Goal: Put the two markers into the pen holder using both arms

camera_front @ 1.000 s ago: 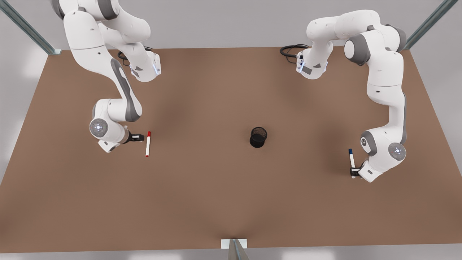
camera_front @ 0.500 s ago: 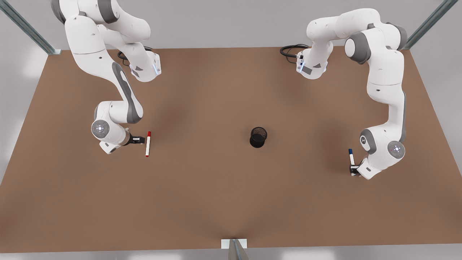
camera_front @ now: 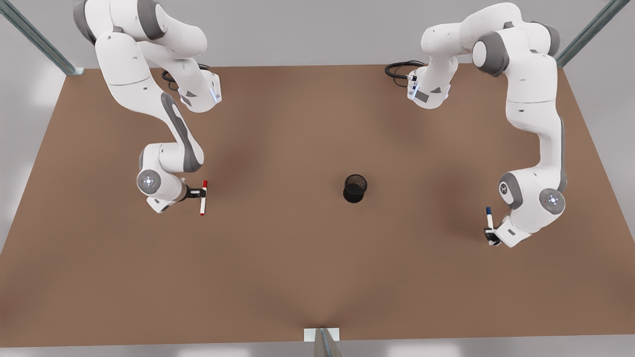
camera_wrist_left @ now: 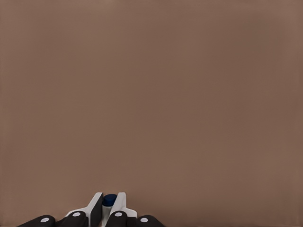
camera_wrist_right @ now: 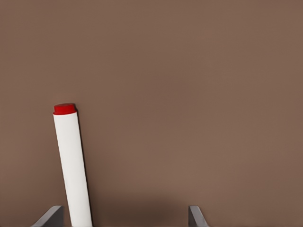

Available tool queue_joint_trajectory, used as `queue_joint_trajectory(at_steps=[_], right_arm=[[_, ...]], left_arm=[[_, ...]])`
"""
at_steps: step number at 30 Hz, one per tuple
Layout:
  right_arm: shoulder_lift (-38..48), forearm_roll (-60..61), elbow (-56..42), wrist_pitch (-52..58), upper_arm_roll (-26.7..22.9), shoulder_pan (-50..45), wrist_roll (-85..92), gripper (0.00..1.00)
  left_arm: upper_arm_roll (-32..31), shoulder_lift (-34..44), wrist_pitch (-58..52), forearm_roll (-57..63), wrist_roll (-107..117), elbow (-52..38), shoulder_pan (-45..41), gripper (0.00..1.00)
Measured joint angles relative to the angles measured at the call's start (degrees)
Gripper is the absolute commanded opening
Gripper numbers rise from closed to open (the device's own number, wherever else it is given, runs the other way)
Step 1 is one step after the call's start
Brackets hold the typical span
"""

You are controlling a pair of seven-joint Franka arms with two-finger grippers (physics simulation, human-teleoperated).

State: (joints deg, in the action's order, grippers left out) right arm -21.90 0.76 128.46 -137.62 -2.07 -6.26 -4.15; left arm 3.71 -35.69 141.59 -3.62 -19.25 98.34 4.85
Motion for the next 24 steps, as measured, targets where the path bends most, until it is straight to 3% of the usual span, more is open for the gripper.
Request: queue_joint_trajectory(at_steps=[6, 8, 13, 17, 21, 24], right_arm=[[-1.1, 0.0, -0.9, -0.3, 1.6, -0.1, -0.7, 0.93], [-1.6, 0.0, -1.6, -0.3, 2.3, -0.1, -0.9, 0.83], [-4.1, 0.0, -4.6, -0.6, 4.1, -0.1, -2.0, 0.8], [-5.3, -0.1, -4.8, -1.5, 4.2, 0.1, -2.7, 0.76], [-5.6, 0.5, -4.8, -2.1, 4.3, 0.2, -2.8, 0.52], [-5.3, 0.8, -4.9, -2.2, 4.3, 0.3, -2.6, 0.49]], left_arm=[[0.1, 5.6, -8.8, 0.3, 2.9, -2.7, -4.5, 0.21], [0.1, 7.4, -11.9, 0.4, 4.2, -3.4, -6.8, 0.21], [-1.1, 12.8, -19.8, -1.9, 8.0, -5.2, -15.0, 0.21], [-3.7, 16.1, -25.4, -11.5, 9.1, -5.3, -18.3, 0.21], [-4.8, 15.7, -28.2, -26.7, 4.3, -4.5, -18.8, 0.21], [-5.0, 15.5, -29.2, -35.9, -2.1, -2.8, -19.2, 0.21]])
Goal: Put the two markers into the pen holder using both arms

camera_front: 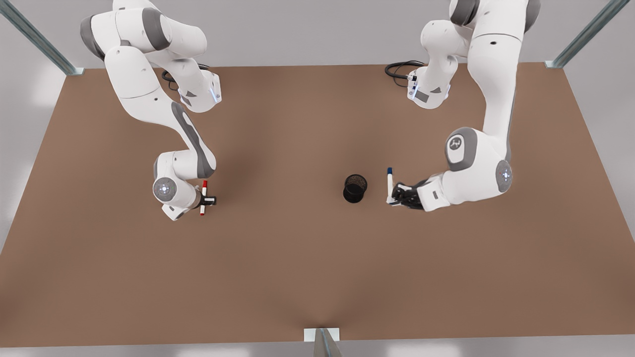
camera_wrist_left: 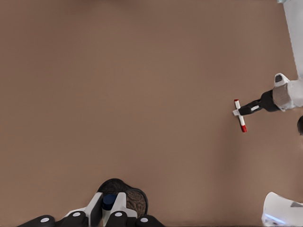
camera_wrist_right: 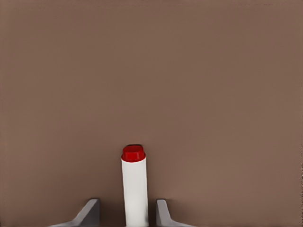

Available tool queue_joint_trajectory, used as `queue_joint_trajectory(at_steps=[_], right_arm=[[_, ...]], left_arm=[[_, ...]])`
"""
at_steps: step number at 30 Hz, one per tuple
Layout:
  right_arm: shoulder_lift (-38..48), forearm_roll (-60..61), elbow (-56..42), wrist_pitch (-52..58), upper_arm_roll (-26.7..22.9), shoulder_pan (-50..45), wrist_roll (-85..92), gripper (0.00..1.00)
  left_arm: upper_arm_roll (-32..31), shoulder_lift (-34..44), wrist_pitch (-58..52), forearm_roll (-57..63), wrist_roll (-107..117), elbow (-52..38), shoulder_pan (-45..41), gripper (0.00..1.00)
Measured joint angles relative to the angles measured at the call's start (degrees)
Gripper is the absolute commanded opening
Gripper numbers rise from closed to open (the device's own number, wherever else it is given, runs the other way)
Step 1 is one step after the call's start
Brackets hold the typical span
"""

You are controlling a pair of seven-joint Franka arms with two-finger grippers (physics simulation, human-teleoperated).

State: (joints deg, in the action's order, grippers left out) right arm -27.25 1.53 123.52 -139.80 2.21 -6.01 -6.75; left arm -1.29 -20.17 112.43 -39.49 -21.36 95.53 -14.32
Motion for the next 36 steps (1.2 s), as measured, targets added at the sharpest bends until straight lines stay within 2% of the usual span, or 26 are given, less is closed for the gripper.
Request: queue_joint_trajectory(at_steps=[5, 8, 10, 14, 18, 21, 23, 24, 25, 26, 28, 30, 33, 36], right_arm=[[0.1, -0.6, -0.1, -0.1, 0.0, 0.1, -0.7, 0.43], [0.1, -0.7, -0.1, -0.2, 0.0, 0.2, -1.0, 0.33], [0.1, -0.5, -0.1, -0.2, 0.0, 0.2, -1.0, 0.22], [1.5, -0.1, -0.7, -0.1, 0.0, 0.4, -0.5, 0.21], [5.7, 0.0, -12.7, 5.9, 0.0, 1.1, 0.1, 0.21], [6.3, -0.1, -25.9, 12.2, 0.3, 0.8, 0.5, 0.21], [6.2, -0.2, -31.0, 15.1, 1.9, 0.5, 0.6, 0.21], [6.1, -0.2, -31.9, 16.2, 2.2, 0.6, 0.6, 0.21], [6.1, -0.3, -32.4, 17.1, 2.4, 0.6, 0.6, 0.21], [6.1, -0.3, -33.0, 17.6, 2.7, 0.5, 0.6, 0.21], [6.2, -0.4, -33.7, 17.3, 4.2, 0.4, 0.6, 0.21], [6.1, -0.5, -34.4, 15.2, 7.4, 0.5, 0.7, 0.21], [6.3, -0.5, -34.7, 10.9, 13.1, -0.1, 0.7, 0.21], [6.2, -0.5, -34.5, 4.5, 15.8, -5.2, 0.8, 0.21]], left_arm=[[-0.4, -0.2, 0.1, -9.0, -14.7, 2.9, -2.0, 0.21], [-0.4, 0.0, 1.1, -14.0, -24.6, 6.2, -1.7, 0.21], [-0.5, 0.1, 2.6, -17.8, -31.0, 8.6, -2.1, 0.21], [-0.7, -0.8, 6.2, -26.2, -43.3, 11.8, -3.1, 0.21], [-0.7, -2.0, 9.0, -31.9, -54.5, 14.5, -4.0, 0.21], [-0.7, -1.9, 10.4, -35.3, -62.4, 17.5, -4.8, 0.21], [-0.7, -1.8, 11.1, -36.7, -67.6, 18.4, -5.1, 0.21], [-0.7, -1.6, 11.3, -37.2, -70.0, 19.0, -5.2, 0.39], [-0.7, -1.0, 11.3, -37.5, -72.4, 19.8, -5.2, 0.9], [-0.9, -0.3, 11.2, -37.8, -74.6, 20.8, -5.6, 1.0], [-1.0, 0.3, 9.9, -38.0, -78.9, 22.0, -5.6, 1.0], [-0.7, 0.9, 6.8, -36.2, -82.1, 20.4, -2.0, 1.0], [0.0, -0.9, -0.9, -22.1, -81.0, 6.4, 9.3, 1.0], [1.4, -2.2, -8.8, -3.1, -72.7, -7.8, 16.2, 1.0]])
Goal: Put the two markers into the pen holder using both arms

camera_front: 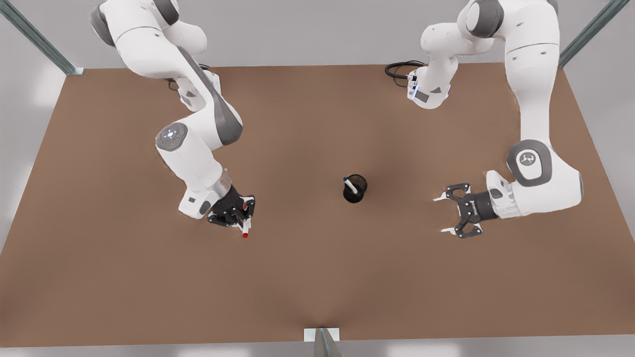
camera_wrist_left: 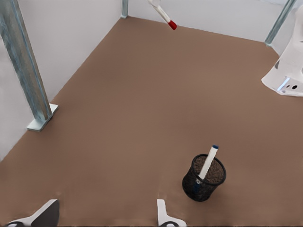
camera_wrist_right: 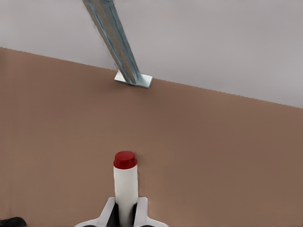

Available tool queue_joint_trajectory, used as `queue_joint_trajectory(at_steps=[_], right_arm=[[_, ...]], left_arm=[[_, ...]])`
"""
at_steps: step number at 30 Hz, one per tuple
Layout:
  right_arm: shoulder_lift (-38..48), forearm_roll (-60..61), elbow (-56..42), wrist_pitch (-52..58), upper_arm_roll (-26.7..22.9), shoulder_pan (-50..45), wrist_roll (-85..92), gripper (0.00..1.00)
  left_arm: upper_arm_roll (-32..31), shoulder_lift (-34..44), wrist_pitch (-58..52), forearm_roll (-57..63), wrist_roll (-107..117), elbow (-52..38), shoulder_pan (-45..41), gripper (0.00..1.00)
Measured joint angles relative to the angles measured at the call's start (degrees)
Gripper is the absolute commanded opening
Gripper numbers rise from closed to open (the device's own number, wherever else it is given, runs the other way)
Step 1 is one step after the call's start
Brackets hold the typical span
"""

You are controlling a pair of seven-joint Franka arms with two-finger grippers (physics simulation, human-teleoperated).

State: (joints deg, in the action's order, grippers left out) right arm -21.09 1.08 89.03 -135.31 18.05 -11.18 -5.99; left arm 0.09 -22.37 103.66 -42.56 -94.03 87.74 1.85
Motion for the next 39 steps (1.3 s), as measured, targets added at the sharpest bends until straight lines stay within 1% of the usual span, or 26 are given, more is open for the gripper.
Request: queue_joint_trajectory(at_steps=[1, 2, 4, 7, 10, 11, 12, 13, 16, 18, 23, 27, 31, 37, 39], right_arm=[[0.1, 0.0, 0.2, -2.6, 1.4, -1.7, 0.0, 0.21], [0.0, -0.6, 0.6, -5.4, 2.3, -3.8, 0.1, 0.21], [-1.0, -2.3, 1.7, -12.2, 2.9, -7.9, 0.1, 0.21], [-2.2, -5.7, 2.1, -21.9, 2.9, -12.9, 0.1, 0.21], [-7.0, -9.5, 1.9, -32.2, 1.9, -16.7, -0.2, 0.21], [-9.0, -10.5, 0.7, -35.4, 0.1, -19.5, -0.3, 0.21], [-11.1, -11.2, -1.2, -38.6, -3.3, -23.7, -0.4, 0.21], [-13.5, -11.6, -3.6, -41.8, -5.8, -27.0, -0.6, 0.21], [-17.1, -12.5, -7.7, -49.7, -10.7, -33.1, -1.0, 0.21], [-18.0, -12.8, -8.3, -53.4, -12.3, -34.7, -1.3, 0.21], [-19.9, -13.2, -6.6, -59.5, -12.8, -35.6, -1.8, 0.21], [-18.6, -13.4, -1.9, -62.9, -12.9, -35.9, -2.0, 0.21], [-14.8, -13.7, 5.2, -64.7, -12.9, -35.3, -2.2, 0.21], [-14.3, -15.7, 9.0, -65.9, -12.9, -34.2, -2.2, 0.21], [-15.5, -16.0, 10.3, -66.1, -12.9, -34.9, -2.2, 0.21]], left_arm=[[0.0, 0.6, -2.5, 8.5, 3.9, -4.5, 0.5, 1.0], [0.0, 2.2, -4.7, 16.3, 8.1, -7.2, -0.1, 1.0], [0.1, 6.8, -8.0, 27.1, 16.9, -8.9, -1.1, 1.0], [0.2, 8.6, -11.3, 36.1, 28.7, -9.3, -1.7, 1.0], [0.2, 5.6, -11.9, 42.5, 39.5, -9.5, -3.7, 1.0], [0.2, 4.7, -11.7, 43.8, 42.9, -9.6, -3.8, 1.0], [0.2, 4.3, -11.5, 44.8, 46.1, -9.6, -3.9, 1.0], [0.2, 4.2, -11.3, 45.5, 49.4, -9.6, -4.0, 1.0], [0.1, 4.0, -11.0, 46.8, 58.0, -9.7, -4.1, 1.0], [0.1, 3.9, -10.8, 47.2, 62.9, -9.7, -4.2, 1.0], [0.1, 3.8, -10.6, 47.5, 73.2, -9.7, -4.5, 1.0], [0.1, 3.9, -10.5, 47.6, 79.7, -9.7, -5.3, 1.0], [0.1, 3.9, -10.4, 47.7, 84.8, -9.7, -6.1, 1.0], [0.1, 3.9, -10.4, 47.6, 90.7, -9.6, -6.3, 1.0], [0.1, 3.9, -10.4, 47.6, 92.3, -9.6, -6.5, 1.0]])
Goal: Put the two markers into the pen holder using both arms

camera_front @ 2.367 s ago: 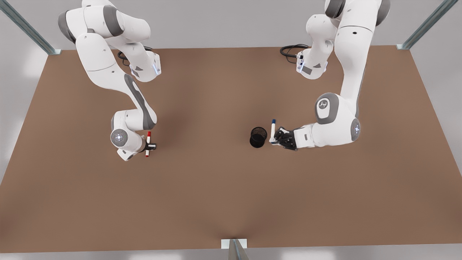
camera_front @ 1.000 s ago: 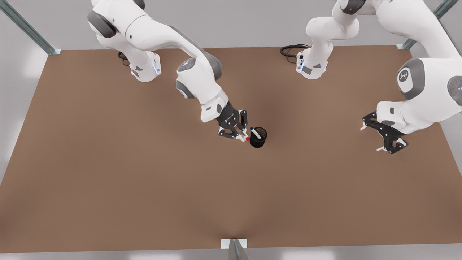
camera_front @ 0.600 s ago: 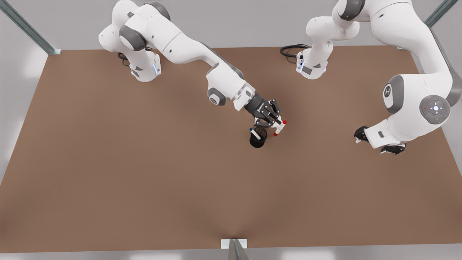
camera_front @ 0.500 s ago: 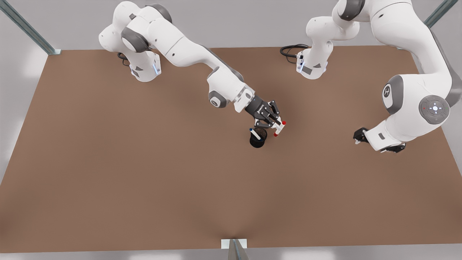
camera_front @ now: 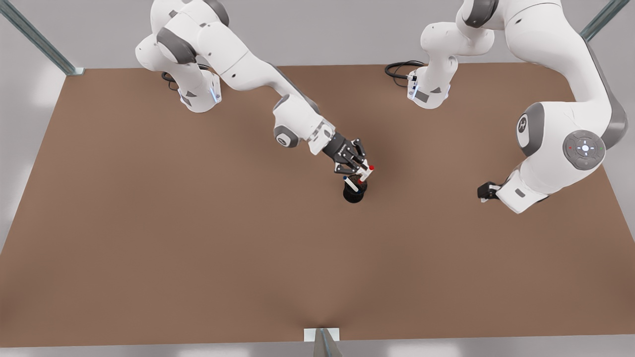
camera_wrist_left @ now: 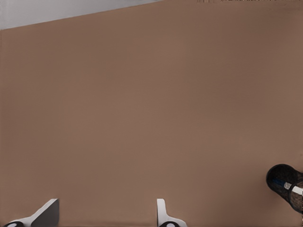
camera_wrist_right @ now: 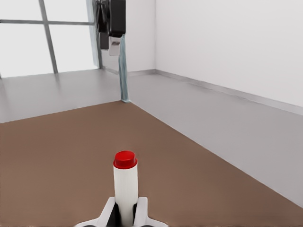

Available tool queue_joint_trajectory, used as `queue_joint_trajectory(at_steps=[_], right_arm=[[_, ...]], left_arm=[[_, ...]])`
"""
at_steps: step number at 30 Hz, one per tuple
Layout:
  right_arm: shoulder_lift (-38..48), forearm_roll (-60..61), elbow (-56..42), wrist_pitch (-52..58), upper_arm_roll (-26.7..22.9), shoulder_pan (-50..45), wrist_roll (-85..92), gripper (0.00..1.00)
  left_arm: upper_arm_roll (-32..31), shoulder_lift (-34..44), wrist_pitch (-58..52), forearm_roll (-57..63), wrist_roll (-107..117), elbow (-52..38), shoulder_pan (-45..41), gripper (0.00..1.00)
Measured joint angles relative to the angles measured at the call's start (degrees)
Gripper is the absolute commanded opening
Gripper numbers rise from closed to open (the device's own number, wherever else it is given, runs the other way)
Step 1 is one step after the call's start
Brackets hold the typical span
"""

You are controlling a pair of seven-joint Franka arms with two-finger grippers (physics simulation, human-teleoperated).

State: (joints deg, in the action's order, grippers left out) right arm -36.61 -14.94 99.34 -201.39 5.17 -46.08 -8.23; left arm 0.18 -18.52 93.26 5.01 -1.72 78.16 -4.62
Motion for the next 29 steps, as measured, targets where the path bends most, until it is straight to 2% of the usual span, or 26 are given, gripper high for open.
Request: queue_joint_trajectory(at_steps=[5, 6, 7, 10, 12, 15, 16, 17, 18, 20, 23, 26, 29], right_arm=[[-3.8, -0.1, 0.6, -0.2, -0.1, -1.8, 0.0, 0.26], [-4.2, 0.0, 1.4, -0.2, -0.2, -1.9, 0.1, 0.47], [-4.3, 0.1, 2.6, -0.2, -0.3, -2.0, 0.1, 1.0], [-2.9, 0.5, 4.0, -0.1, -0.4, -1.9, 0.4, 1.0], [5.6, 0.6, 7.1, 2.6, -0.1, 1.5, 0.5, 1.0], [22.7, 0.7, 6.6, 19.9, 0.1, 12.6, -1.2, 1.0], [25.7, 0.7, 4.6, 27.8, 0.3, 18.3, -1.9, 0.96], [28.3, 2.6, 1.8, 36.3, -0.2, 23.1, -2.4, 1.0], [29.7, 5.0, -1.3, 45.3, -3.2, 25.8, -2.4, 1.0], [30.1, 8.9, -5.7, 62.5, -6.7, 33.9, -1.9, 1.0], [24.7, 12.0, -13.8, 82.4, -7.6, 40.7, -1.0, 1.0], [23.7, 13.4, -15.1, 94.6, -7.6, 39.1, 0.2, 1.0], [23.6, 14.0, -15.2, 101.8, -7.6, 39.2, 1.5, 1.0]], left_arm=[[0.0, -0.4, 0.2, 0.0, 3.3, 0.0, 0.0, 1.0], [0.0, -0.6, 0.3, 0.0, 3.8, 0.0, 0.0, 1.0], [0.0, -0.7, 0.3, 0.0, 4.3, 0.0, 0.0, 1.0], [0.0, -0.9, 0.5, 0.0, 5.7, 0.0, 0.0, 1.0], [0.0, -1.0, 0.6, 0.0, 6.6, 0.0, 0.0, 1.0], [0.0, -1.0, 0.6, -0.1, 7.6, 0.0, 0.0, 1.0], [0.0, -1.0, 0.6, -0.2, 7.9, 0.0, -0.1, 1.0], [0.0, -1.1, 0.6, -0.2, 8.2, 0.0, -0.2, 1.0], [0.0, -1.3, 0.6, -0.2, 8.4, 0.0, -0.4, 1.0], [-0.1, -1.6, 0.5, -0.1, 8.9, 0.0, -0.4, 1.0], [-0.1, -2.4, 0.6, 0.1, 9.3, -0.5, -0.8, 1.0], [0.0, -2.7, 0.5, 0.2, 9.7, -0.7, -1.2, 1.0], [0.0, -2.7, 0.5, 0.2, 10.0, -0.8, -1.1, 1.0]])
